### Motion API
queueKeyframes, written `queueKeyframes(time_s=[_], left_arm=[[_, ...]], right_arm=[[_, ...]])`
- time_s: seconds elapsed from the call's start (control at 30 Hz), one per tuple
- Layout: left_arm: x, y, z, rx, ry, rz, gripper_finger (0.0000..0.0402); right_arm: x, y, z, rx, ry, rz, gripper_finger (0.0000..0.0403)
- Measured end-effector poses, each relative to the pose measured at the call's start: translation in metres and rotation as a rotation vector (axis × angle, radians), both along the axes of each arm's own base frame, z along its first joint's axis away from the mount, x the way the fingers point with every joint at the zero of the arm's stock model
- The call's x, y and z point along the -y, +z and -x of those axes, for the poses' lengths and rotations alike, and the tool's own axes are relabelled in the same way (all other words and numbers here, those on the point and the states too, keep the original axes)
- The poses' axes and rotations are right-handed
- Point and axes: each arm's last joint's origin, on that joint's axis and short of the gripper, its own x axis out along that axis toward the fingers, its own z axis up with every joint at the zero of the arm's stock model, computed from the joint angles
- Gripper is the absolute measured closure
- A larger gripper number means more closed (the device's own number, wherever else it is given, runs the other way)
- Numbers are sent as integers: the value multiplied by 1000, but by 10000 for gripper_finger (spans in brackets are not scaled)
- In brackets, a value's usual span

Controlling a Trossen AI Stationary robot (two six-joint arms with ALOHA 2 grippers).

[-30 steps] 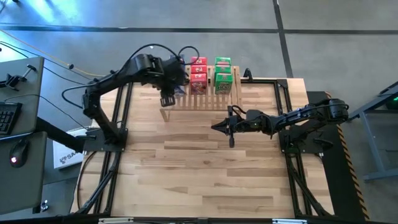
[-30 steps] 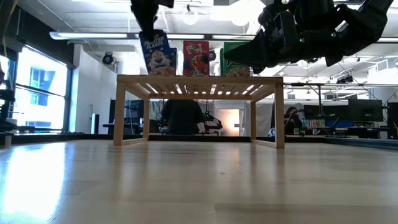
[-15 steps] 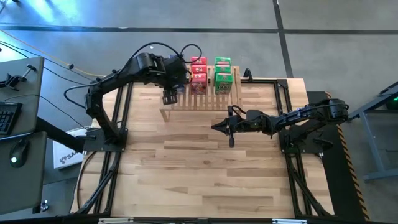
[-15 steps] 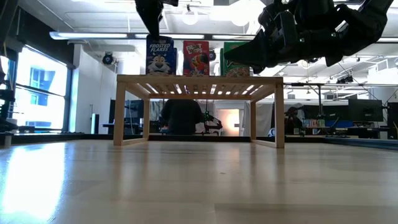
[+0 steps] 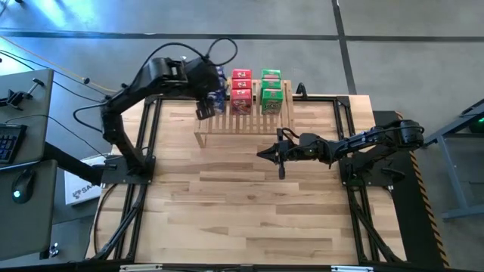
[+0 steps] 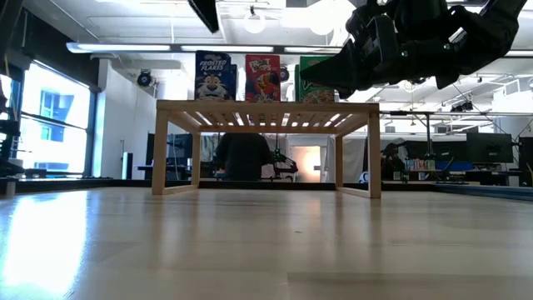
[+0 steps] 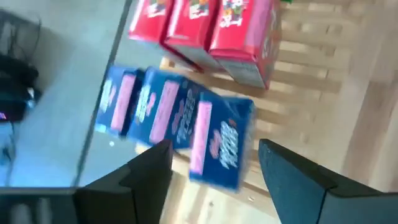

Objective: Stack cereal on shelf
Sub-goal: Put the blue cereal box on the shelf aligned with the other blue cereal boxes

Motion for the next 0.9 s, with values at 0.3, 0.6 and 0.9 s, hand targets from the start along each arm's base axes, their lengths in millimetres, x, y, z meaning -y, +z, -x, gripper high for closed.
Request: queueKeyframes(time_s=[0.3, 0.6, 0.9], left_arm=[[30, -2, 43, 124, 230, 14, 295], [32, -84, 70, 380, 413, -93, 399], [15, -131, 66, 643, 395, -153, 399]], right_arm=[[0, -4, 0, -42, 1, -2, 402], [0, -4, 1, -46, 0, -10, 402], [0, -4, 0, -41, -7, -9, 402]])
